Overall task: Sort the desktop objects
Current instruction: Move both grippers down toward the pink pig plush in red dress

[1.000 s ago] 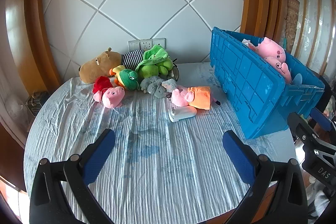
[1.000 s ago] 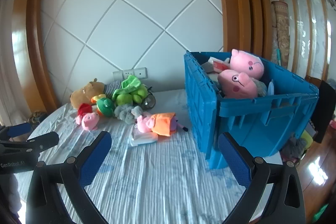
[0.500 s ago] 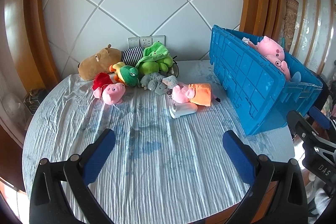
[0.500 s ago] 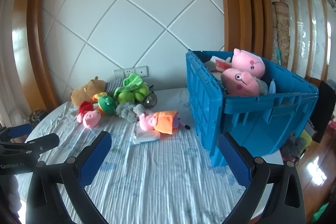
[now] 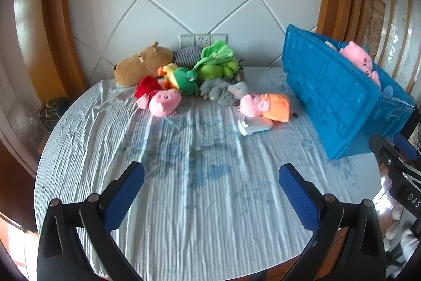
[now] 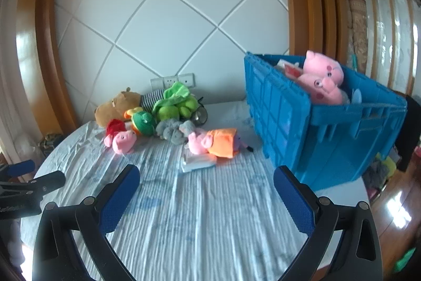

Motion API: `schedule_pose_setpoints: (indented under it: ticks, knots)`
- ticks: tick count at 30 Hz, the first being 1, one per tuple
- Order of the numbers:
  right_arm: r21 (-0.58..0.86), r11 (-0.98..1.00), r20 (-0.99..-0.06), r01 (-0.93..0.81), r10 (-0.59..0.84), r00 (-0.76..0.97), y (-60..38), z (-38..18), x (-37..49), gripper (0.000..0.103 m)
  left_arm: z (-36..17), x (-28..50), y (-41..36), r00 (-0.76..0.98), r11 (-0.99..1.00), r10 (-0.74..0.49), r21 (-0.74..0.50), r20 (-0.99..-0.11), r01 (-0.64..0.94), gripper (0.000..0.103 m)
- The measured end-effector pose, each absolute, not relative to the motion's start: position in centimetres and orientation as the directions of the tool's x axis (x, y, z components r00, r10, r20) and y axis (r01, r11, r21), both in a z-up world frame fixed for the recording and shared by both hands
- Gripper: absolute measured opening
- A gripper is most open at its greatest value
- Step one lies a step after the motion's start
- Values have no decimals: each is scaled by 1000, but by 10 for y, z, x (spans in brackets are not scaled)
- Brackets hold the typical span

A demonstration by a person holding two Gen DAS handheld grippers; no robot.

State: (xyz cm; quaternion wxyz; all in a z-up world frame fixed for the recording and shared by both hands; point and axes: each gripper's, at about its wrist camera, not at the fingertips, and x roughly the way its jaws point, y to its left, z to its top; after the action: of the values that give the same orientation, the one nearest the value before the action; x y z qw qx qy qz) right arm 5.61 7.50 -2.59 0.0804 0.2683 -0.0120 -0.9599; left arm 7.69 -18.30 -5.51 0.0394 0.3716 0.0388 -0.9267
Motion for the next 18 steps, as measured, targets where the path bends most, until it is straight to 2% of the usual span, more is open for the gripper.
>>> schedule_pose_setpoints:
  ticks: [11, 15, 18]
  knots:
    - [75, -971, -625, 227, -223, -748, 55, -82, -22, 103, -123, -1, -203, -554, -982, -33, -76, -832, 172, 103]
    - [131, -954, -657, 269, -287, -697, 49, -103, -78, 103, -133, -41, -211, -495, -971, -121, -1, -860, 238, 103]
    - [150, -933, -680, 326, -337, -651, 37, -116, -119, 103, -138, -63, -224, -474, -961, -131, -6, -870, 277, 103]
